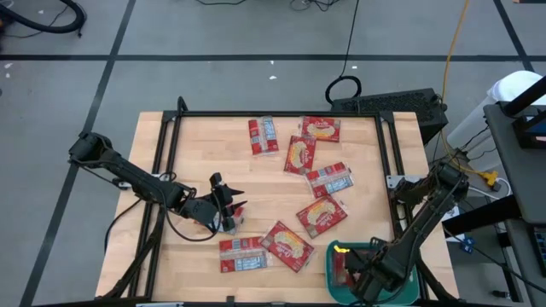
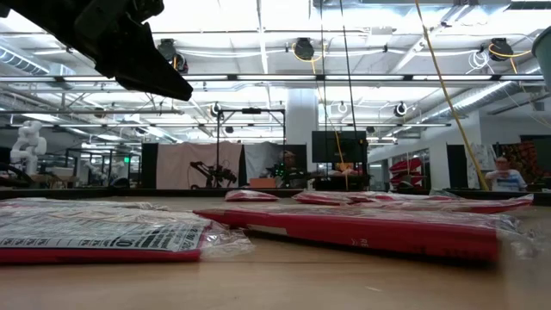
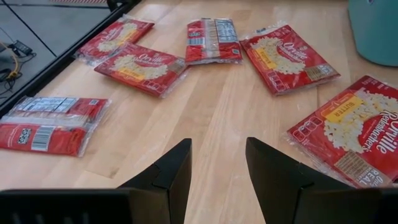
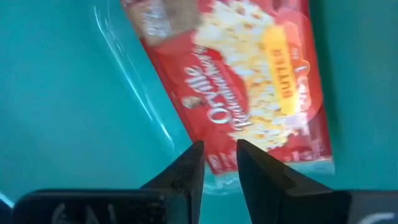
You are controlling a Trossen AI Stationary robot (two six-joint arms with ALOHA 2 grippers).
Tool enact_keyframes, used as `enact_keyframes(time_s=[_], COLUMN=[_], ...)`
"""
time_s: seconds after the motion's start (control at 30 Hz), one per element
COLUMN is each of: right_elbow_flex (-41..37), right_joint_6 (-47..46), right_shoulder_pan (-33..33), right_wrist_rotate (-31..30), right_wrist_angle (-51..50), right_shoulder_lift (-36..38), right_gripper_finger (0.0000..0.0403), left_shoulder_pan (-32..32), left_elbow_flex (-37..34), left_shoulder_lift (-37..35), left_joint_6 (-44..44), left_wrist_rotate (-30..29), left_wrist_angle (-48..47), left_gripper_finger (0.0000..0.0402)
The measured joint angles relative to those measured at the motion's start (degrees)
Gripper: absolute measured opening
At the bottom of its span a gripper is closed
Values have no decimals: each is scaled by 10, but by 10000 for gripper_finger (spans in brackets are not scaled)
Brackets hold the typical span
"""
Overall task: Sort popcorn bags into baskets
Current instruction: Put the popcorn bag into the green bin
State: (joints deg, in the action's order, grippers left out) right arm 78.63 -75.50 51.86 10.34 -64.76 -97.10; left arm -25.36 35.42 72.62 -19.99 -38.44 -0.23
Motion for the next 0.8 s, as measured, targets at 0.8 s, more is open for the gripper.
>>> enact_keyframes(time_s=[0.8], right_elbow_flex=[-6], right_joint_6=[152], right_shoulder_pan=[-111], right_wrist_rotate=[-399], right_wrist_angle=[172], right_shoulder_lift=[93], right_gripper_finger=[90], left_shoulder_pan=[-3], left_elbow_flex=[0], left_shoulder_lift=[27], left_joint_6=[0], left_wrist_rotate=[36], left_wrist_angle=[-60], left_gripper_finger=[154])
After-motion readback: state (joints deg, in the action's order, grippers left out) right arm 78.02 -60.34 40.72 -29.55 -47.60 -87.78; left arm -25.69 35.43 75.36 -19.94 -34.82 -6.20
